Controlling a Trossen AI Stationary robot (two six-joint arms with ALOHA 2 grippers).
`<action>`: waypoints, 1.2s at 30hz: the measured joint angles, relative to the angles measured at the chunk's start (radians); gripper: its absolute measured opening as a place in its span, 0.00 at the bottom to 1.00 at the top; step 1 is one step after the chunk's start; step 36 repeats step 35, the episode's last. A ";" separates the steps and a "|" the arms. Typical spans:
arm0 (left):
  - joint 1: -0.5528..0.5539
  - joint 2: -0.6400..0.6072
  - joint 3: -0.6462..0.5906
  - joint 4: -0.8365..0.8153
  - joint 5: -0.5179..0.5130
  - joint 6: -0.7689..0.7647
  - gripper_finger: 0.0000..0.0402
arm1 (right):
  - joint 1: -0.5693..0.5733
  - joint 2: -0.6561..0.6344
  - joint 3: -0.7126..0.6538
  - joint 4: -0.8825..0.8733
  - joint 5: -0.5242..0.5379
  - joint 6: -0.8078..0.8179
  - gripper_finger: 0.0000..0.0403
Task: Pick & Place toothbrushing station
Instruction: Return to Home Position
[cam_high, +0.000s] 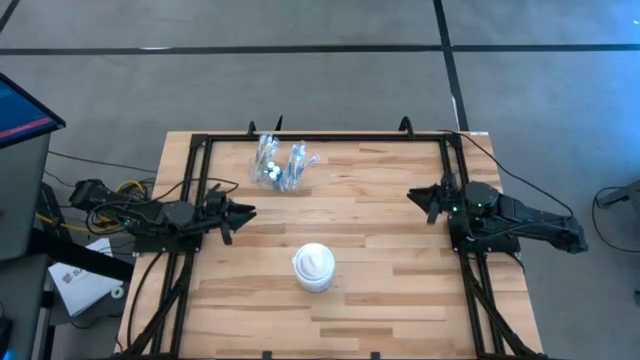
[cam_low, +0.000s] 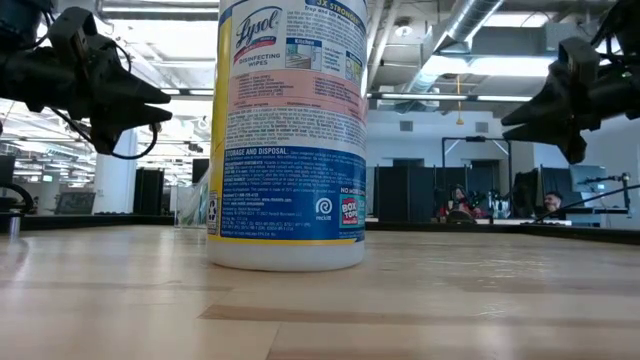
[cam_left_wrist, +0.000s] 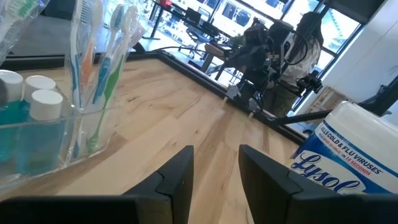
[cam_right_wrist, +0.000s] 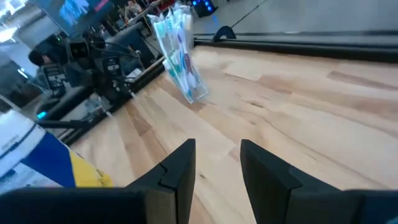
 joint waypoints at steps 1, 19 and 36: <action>0.000 0.000 0.000 0.000 0.000 0.000 0.31 | 0.002 0.000 0.000 0.000 0.002 -0.017 0.29; 0.000 0.007 0.000 0.011 0.000 0.000 0.31 | 0.027 0.008 0.009 -0.140 0.002 -0.115 0.29; 0.000 0.008 0.000 0.011 0.000 0.000 0.31 | 0.088 0.009 -0.071 0.185 0.002 -0.118 0.29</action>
